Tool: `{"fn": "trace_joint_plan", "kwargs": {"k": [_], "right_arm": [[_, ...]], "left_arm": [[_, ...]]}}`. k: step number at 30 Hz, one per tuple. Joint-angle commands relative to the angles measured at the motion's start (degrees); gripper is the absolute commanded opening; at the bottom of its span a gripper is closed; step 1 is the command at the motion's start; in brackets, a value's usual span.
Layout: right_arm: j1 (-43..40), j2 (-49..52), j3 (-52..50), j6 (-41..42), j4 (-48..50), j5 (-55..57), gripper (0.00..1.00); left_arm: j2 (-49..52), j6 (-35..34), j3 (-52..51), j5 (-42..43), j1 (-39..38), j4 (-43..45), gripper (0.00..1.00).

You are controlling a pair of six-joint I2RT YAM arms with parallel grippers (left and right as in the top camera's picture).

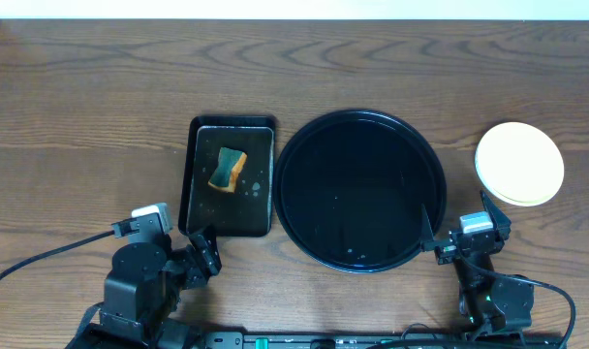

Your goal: Clean dirty plates on tray and stack at the side

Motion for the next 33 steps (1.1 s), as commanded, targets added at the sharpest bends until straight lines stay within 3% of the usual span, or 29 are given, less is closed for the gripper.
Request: {"fn": "trace_joint_plan", "kwargs": {"k": [1,6,12,17,23,33], "right_arm": [[0.76,-0.37,-0.11,-0.68,-0.24,0.39,0.99],[0.76,-0.35,-0.11,-0.7,-0.24,0.39,0.99],[0.76,-0.35,-0.11,-0.7,-0.24,0.39,0.99],[0.76,-0.35,-0.11,-0.7,-0.24,0.39,0.99],[0.76,-0.35,-0.11,-0.7,-0.24,0.39,0.99],[0.76,-0.35,-0.11,-0.68,-0.24,0.39,0.99]], "left_arm": [[-0.04,-0.09,-0.52,-0.28,0.24,-0.02,0.82],[-0.04,0.04,-0.52,-0.31,0.24,-0.09,0.82],[-0.17,8.63,-0.59,-0.81,0.92,-2.78,0.82],[-1.99,13.99,-2.23,-0.72,7.15,0.11,0.82],[-10.29,22.82,-11.52,0.15,13.11,12.7,0.82],[-23.39,23.58,-34.27,0.15,15.45,40.65,0.82]]}}
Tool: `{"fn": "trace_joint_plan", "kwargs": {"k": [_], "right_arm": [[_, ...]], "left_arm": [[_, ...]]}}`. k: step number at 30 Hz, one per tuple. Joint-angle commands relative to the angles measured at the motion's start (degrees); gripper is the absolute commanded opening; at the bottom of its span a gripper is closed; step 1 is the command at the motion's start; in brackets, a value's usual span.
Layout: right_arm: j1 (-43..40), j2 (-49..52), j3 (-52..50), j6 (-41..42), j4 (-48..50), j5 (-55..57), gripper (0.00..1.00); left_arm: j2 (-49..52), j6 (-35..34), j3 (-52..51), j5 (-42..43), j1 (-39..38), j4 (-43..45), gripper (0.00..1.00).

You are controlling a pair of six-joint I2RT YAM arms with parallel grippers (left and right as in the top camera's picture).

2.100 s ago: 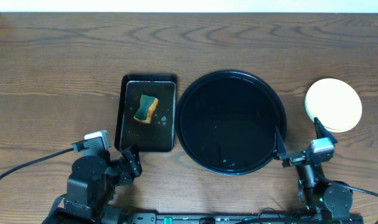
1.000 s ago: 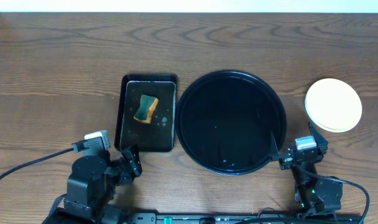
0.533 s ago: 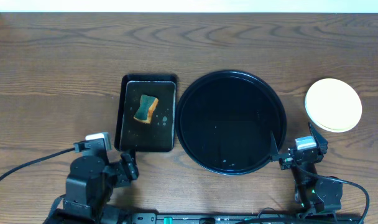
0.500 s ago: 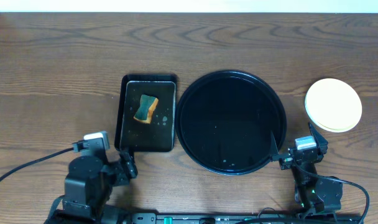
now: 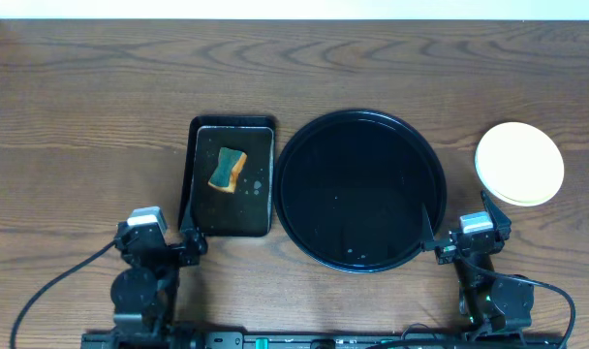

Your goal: Clean dirty plates on tray and stack at the side

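The round black tray (image 5: pixel 314 145) lies in the middle of the table, with only a few wet specks showing on its dark surface. Cream plates (image 5: pixel 519 163) sit in a stack at the far right, off the tray. My left gripper (image 5: pixel 192 240) is low at the front left, its fingers together beside the near left corner of the small rectangular tray. Over the round tray's near right rim, my right gripper (image 5: pixel 427 231) is shut on nothing.
A small rectangular black tray (image 5: pixel 200 131) left of the round one holds a green and yellow sponge (image 5: pixel 228 169). Both arm bases and their cables occupy the table's front edge.
My left arm has drawn back and turned: the gripper, which pointed out to the right below the rectangular tray, is now tucked closer in at that tray's near left corner. Nothing else moved.
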Motion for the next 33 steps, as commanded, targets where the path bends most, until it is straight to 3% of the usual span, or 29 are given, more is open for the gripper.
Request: {"fn": "trace_joint_plan", "kwargs": {"k": [1,5,8,12,14,33], "right_arm": [[0.76,-0.35,-0.11,-0.48,-0.22,0.24,0.99],[0.76,-0.35,-0.11,-0.46,-0.2,0.24,0.99],[0.76,-0.35,-0.11,-0.48,-0.22,0.24,0.99],[0.76,-0.35,-0.11,-0.48,-0.22,0.24,0.99],[0.76,-0.35,-0.11,-0.48,-0.22,0.24,0.99],[0.76,-0.35,-0.11,-0.48,-0.22,0.24,0.99]], "left_arm": [[-3.69,1.68,-6.69,-0.04,0.39,7.45,0.82],[-3.89,1.7,-13.53,0.07,0.37,20.17,0.82],[-3.89,5.9,-13.38,1.2,0.39,21.11,0.82],[-3.89,13.14,-13.38,5.22,0.39,18.27,0.82],[-3.89,13.07,-13.38,5.9,0.39,13.2,0.82],[-3.76,11.72,-13.38,5.53,0.39,13.73,0.82]]}}
